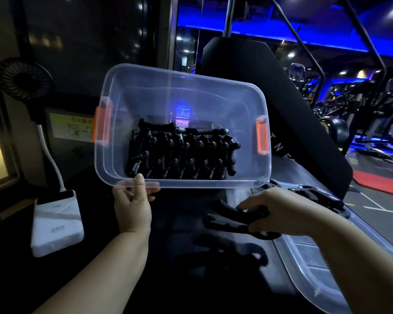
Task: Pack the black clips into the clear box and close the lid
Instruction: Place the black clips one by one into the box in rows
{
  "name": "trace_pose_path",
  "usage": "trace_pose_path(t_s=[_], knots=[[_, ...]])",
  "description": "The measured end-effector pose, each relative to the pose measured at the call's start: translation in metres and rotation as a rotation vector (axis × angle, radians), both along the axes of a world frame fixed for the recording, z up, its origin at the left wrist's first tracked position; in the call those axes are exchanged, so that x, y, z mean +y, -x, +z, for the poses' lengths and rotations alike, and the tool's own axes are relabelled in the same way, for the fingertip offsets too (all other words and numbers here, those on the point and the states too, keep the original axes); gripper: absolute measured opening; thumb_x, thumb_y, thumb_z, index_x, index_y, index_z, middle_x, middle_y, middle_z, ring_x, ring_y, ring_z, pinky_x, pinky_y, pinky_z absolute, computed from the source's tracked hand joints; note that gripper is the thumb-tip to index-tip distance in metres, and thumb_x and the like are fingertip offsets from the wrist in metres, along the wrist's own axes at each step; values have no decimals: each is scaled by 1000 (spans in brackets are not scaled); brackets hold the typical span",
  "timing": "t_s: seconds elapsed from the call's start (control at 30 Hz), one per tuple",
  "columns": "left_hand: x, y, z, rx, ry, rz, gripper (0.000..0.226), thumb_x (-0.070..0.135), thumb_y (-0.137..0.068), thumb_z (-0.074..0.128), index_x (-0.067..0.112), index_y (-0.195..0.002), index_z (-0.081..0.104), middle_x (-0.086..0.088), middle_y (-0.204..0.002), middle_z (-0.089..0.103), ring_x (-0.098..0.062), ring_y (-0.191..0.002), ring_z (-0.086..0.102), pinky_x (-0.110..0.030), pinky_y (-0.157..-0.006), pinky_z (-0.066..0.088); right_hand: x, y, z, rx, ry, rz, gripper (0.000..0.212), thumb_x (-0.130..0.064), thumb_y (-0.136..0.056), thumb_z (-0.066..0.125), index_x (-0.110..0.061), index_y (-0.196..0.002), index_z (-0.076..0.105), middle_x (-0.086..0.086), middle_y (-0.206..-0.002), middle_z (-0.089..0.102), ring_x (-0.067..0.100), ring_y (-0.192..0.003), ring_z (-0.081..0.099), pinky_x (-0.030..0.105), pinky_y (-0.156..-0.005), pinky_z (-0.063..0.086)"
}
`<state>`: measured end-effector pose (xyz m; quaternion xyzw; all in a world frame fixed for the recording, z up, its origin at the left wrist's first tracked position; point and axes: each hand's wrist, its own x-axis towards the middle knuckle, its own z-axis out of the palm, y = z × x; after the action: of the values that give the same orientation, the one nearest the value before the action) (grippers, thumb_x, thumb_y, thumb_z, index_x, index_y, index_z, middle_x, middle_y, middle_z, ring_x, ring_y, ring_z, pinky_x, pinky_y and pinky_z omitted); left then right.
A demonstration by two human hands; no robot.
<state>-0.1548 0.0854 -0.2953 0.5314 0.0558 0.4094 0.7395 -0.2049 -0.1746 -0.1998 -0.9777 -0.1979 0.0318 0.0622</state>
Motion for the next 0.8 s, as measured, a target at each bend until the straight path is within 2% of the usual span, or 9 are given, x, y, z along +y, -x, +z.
trace_pose_path(t_s=[0.07,0.13,0.23,0.33,0.4,0.5,0.6,0.7,0.8], knots=[[0,1,1,5,13,0,14,23,-100,46,19,-87,42,1,-60,68,-10,-57,67,-17,-53,49,3,0,10,-65,-74,42,39,-33,-73,80,-44,-109,66,-27,-71,63,-4,-65,60,21,-67,49],[0,3,1,14,25,-4,14,24,-100,46,20,-87,41,1,-59,69,-8,-57,66,-16,-54,48,8,-1,23,-137,-187,74,40,-30,-71,83,-50,-101,66,-31,-75,63,-2,-65,63,15,-65,49],[0,6,0,20,37,-15,13,25,-99,47,21,-88,42,1,-61,69,-9,-59,66,-15,-56,48,18,-9,44,-245,-290,117,51,-21,-72,83,-58,-95,54,-28,-77,66,3,-62,65,15,-63,51],[-1,7,1,42,62,-33,12,26,-99,48,22,-89,42,0,-63,69,-10,-61,66,-17,-59,48,28,-26,59,-328,-337,115,48,-17,-75,79,-40,-114,63,-15,-90,68,6,-79,67,26,-78,54],[0,7,1,47,83,-45,13,25,-98,48,20,-88,42,1,-60,69,-9,-59,65,-18,-58,47,35,-39,68,-396,-328,102,48,-16,-77,76,-30,-121,64,-14,-93,66,9,-81,65,35,-86,52],[2,6,1,46,62,-40,12,23,-98,49,19,-88,43,-3,-64,69,-12,-60,66,-21,-59,47,45,-62,77,-517,-314,82,44,-20,-80,73,-34,-121,63,-17,-89,66,9,-80,62,46,-93,45],[1,9,2,53,72,-56,12,26,-98,49,22,-88,43,-3,-67,69,-17,-66,66,-27,-63,47,55,-86,81,-573,-292,31,43,-22,-85,68,-39,-123,60,-9,-99,70,13,-80,62,36,-83,50],[1,8,1,86,81,-54,12,29,-97,49,23,-88,43,-3,-69,70,-11,-65,65,-26,-64,46,65,-112,80,-666,-200,-5,41,-21,-87,64,-37,-125,60,-3,-106,71,23,-89,65,28,-74,47],[2,6,-1,81,89,-37,12,30,-95,51,23,-89,43,-11,-75,70,-12,-65,65,-23,-62,47,69,-140,78,-720,-107,-13,40,-18,-89,61,-34,-126,61,2,-110,69,29,-100,62,32,-78,45]])
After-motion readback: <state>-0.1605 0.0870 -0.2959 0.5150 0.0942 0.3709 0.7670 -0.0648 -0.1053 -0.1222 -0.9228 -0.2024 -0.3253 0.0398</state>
